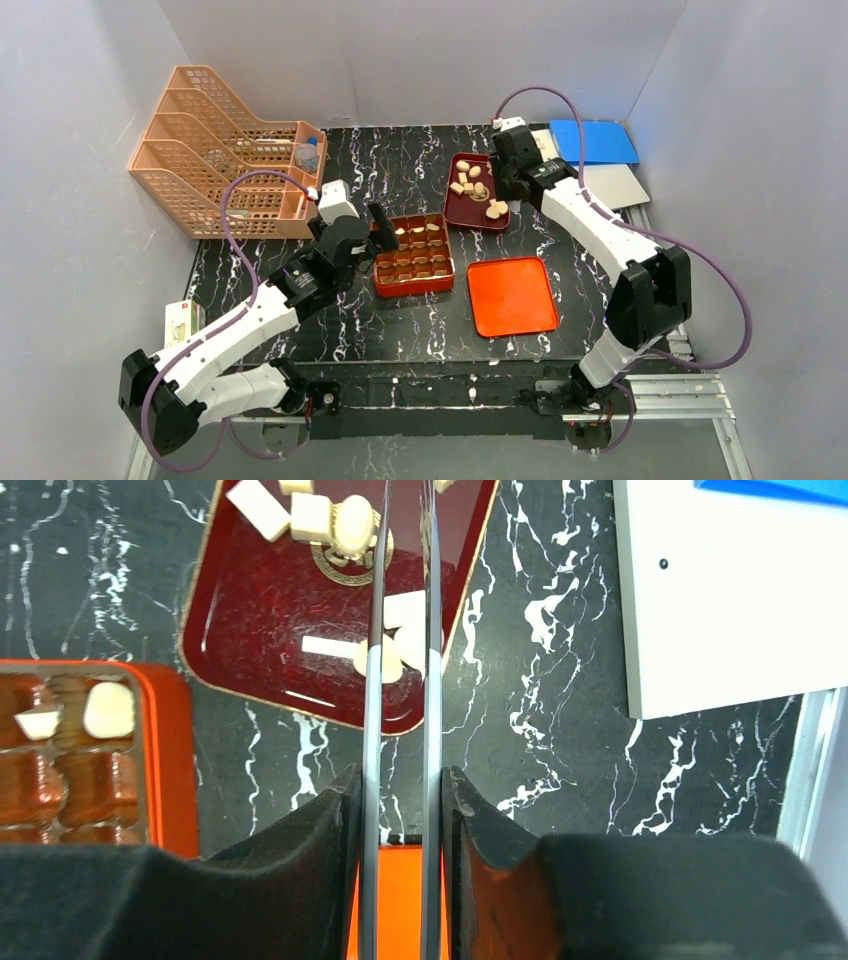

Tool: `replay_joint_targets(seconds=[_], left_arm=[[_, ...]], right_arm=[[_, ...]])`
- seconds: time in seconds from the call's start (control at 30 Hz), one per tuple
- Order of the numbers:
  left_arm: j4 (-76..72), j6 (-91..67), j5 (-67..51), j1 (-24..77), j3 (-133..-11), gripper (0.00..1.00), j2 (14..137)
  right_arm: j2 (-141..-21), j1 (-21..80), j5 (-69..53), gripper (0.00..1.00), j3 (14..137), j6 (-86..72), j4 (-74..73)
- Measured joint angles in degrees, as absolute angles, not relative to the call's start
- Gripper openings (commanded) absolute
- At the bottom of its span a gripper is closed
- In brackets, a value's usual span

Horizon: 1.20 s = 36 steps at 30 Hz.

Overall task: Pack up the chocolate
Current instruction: Pick up the fake chocolate from the plate.

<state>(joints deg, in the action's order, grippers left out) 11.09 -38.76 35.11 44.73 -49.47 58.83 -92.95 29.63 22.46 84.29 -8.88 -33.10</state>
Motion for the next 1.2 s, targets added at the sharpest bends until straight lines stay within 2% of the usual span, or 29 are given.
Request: replay_joint_targets(seconds=[0.3,0.63,1.2], left_arm=[[9.2,-38.7,34.2,44.7,-49.1,0.98,60.5],[7.7,-38.8,33.2,44.2,-48.4,0.98,61.6],[6.0,-38.8,31.9,43.5,-48.0,0.98,62.5]], right_arm=[[-97.4,22.3,15.5,0.46,83.7,-8.1,-29.1],[-99.6,18.5,8.1,0.47,83.8,-5.1,-24.9],[-103.1,14.6,4.0,0.47,83.8,-2.1,-21.8]])
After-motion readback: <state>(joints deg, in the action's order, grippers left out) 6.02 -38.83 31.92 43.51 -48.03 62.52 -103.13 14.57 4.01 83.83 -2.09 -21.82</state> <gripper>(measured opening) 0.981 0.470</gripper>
